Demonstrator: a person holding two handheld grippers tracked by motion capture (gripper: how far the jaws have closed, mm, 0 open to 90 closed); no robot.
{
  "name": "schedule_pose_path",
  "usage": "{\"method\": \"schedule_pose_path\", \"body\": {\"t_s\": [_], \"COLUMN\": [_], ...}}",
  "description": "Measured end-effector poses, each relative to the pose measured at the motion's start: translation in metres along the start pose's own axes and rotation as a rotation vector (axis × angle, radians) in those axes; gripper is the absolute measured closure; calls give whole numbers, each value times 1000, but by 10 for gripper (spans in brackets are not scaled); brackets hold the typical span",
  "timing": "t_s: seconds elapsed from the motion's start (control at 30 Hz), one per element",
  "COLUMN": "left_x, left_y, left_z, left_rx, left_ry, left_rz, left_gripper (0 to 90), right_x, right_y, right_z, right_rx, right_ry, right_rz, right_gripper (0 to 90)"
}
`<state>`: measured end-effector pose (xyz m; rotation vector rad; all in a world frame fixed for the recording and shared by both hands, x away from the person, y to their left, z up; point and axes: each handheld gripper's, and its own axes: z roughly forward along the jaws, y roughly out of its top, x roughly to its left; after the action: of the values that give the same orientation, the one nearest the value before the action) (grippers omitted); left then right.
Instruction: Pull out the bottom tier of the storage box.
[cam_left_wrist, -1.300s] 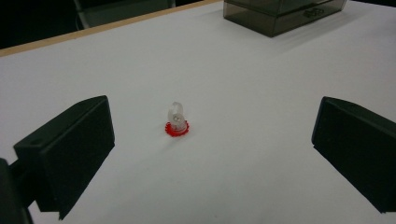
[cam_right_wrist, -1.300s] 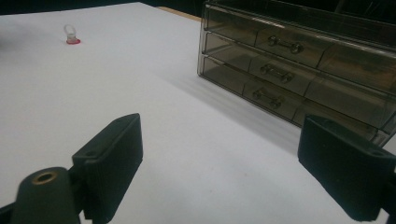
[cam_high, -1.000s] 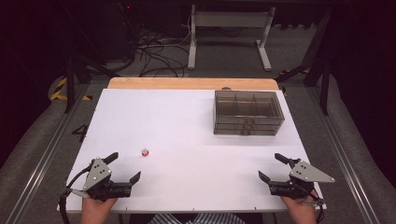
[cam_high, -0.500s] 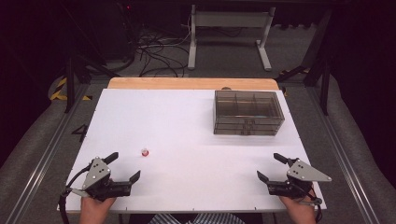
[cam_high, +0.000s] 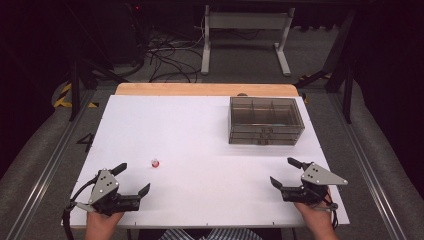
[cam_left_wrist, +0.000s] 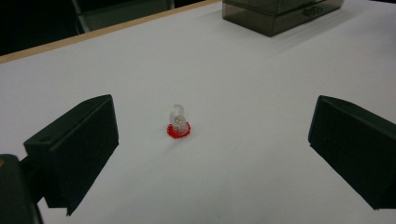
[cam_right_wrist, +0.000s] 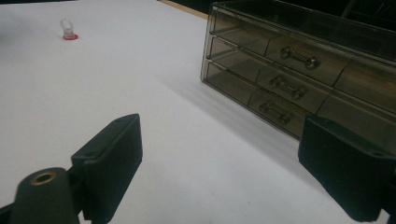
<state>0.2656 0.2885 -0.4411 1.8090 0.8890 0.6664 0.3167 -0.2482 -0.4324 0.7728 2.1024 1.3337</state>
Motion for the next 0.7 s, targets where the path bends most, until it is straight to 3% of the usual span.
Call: {"method": "schedule_pose_path", "body": {"t_s": [0.13,0.7], "left_x": [-1,1], "left_y": [1,0], "left_z": [-1,-1], "left_rx": [-6,-4], "left_ry": [-12,7], "left_rz": [-3,-18], "left_gripper": [24,18], "right_x": [-1,-8], "right_y": [4,18], "right_z": [6,29], "right_rx": [8,11], "right_ry": [2,22], "right_rz": [-7,-16], "right_gripper": [146,144]}}
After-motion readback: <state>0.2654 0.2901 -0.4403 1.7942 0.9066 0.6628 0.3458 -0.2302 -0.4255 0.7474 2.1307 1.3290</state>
